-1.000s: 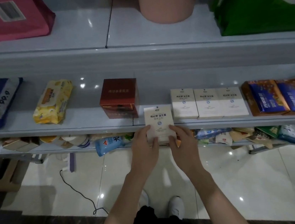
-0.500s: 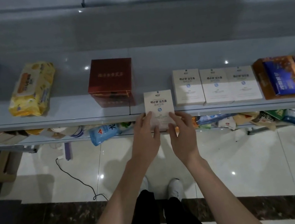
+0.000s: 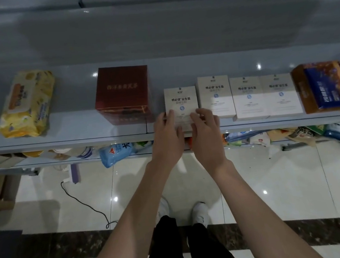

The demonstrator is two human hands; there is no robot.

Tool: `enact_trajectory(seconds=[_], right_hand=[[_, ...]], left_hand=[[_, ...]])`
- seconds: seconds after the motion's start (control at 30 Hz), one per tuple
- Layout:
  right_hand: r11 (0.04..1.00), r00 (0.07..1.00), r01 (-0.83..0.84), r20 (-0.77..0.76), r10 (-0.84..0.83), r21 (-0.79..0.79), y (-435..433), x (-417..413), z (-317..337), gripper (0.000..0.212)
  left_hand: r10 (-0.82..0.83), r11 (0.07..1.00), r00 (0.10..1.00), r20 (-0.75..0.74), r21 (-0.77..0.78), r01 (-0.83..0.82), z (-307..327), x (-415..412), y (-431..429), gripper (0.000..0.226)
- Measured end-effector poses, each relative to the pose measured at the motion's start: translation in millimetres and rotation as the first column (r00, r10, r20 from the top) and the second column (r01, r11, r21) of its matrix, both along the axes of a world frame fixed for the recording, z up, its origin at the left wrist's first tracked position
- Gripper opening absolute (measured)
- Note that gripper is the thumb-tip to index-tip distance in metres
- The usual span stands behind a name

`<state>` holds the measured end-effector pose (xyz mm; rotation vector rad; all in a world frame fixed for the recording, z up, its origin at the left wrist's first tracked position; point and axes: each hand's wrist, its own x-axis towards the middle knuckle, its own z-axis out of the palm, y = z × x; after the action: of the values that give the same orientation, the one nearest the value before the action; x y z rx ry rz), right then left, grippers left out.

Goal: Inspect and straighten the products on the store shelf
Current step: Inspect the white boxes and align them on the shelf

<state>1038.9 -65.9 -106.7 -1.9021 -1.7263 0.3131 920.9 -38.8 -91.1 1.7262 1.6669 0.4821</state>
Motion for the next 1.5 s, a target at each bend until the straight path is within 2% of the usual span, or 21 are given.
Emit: enact_trajectory(seconds=[0.13,0.23,0.6,0.77,0.93,1.0,1.1,1.2,1.5], right_hand=[[1.000,0.999,0.014,0.049,-0.014,0.006,12.6,-0.2,0.5,0.033],[1.000,0.997,0.023,0.067,-0.025,0.019,19.0,-1.2,5.0,0.045],[0.999,0.999,0.032,0.040,-0.033,0.031,29.4,-0.7,10.6,0.056],[1.000,1.000,0.027,0.006,-0.027,0.002,18.9,2.1,18.6,0.034],[1.000,0.995,0.012,-0.099,-0.014,-0.017,0.9,-1.8,43.4,0.026],[0.998,0.987,0.000,-0.163,-0.012,-0.070,-6.7,-4.4,59.7,0.026],[0.991,0.970,0.006,-0.238,-0.038,-0.135,-22.1,-10.3,87.4,0.028],[0.995,0.953,0.017,-0.298,-0.044,-0.094,-42.0,-17.0,113.6,0.027],[0.995,0.897,0.087,-0.430,-0.100,-0.048,-94.9,-32.7,147.6,0.025]], left_hand=[[-0.007,1.000,1.000,0.000,0.007,0.007,0.9,2.6,9.4,0.051],[-0.009,1.000,1.000,-0.020,-0.002,0.009,3.2,5.9,15.2,0.052],[-0.022,1.000,1.000,-0.017,-0.001,0.022,5.1,9.3,28.1,0.055],[0.029,0.999,0.999,0.032,0.014,-0.029,14.5,3.4,18.3,0.047],[0.055,0.998,0.996,0.076,0.038,-0.058,38.6,-9.7,2.3,0.041],[0.052,0.996,0.994,0.091,0.060,-0.058,51.0,-17.9,-6.7,0.039],[0.045,0.992,0.987,0.151,0.109,-0.062,73.4,-31.8,-26.2,0.035],[0.084,0.988,0.970,0.229,0.108,-0.112,100.6,-49.7,-50.2,0.029],[0.206,0.960,0.826,0.525,0.052,-0.273,130.7,-124.2,-110.8,0.024]])
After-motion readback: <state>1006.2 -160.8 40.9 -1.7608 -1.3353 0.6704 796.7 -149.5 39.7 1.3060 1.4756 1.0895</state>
